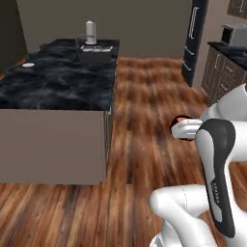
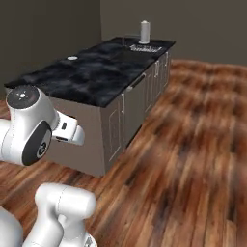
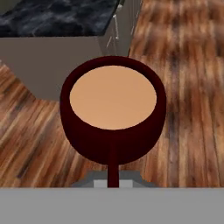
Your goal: Pick the cup of tea, navigate to the dining table, and place it on the saucer.
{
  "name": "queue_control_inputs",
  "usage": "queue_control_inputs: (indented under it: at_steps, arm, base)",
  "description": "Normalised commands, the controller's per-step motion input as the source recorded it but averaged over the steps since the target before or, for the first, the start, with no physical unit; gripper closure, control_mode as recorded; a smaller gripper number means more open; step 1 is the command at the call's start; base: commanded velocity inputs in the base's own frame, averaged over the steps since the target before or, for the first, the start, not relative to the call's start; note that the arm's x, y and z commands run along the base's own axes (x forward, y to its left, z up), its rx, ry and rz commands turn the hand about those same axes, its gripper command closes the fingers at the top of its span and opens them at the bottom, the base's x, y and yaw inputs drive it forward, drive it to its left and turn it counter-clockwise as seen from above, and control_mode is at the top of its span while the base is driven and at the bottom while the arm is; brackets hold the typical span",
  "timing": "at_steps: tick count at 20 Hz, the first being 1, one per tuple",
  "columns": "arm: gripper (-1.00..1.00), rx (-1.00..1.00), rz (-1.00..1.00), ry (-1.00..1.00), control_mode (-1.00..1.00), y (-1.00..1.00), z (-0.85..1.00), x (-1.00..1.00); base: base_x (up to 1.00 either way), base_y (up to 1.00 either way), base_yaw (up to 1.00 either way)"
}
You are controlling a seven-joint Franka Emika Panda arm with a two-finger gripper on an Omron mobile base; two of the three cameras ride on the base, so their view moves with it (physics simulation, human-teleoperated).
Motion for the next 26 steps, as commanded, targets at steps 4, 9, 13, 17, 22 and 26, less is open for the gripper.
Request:
queue_control_inputs:
  at_steps: [4,9,13,17,22,26]
  arm:
    - [1.00,0.00,0.00,0.00,1.00,0.00,0.00,0.00]
    - [1.00,0.00,0.00,0.00,1.00,0.00,0.00,0.00]
    - [1.00,0.00,0.00,0.00,1.00,0.00,0.00,0.00]
    - [1.00,0.00,0.00,0.00,1.00,0.00,0.00,0.00]
    - [1.00,0.00,0.00,0.00,1.00,0.00,0.00,0.00]
    - [1.00,0.00,0.00,0.00,1.00,0.00,0.00,0.00]
  base:
    - [0.23,0.00,0.90]
    - [0.79,0.35,0.53]
    - [1.00,0.96,0.19]
    - [1.00,1.00,0.08]
    - [1.00,1.00,0.00]
    - [1.00,1.00,0.00]
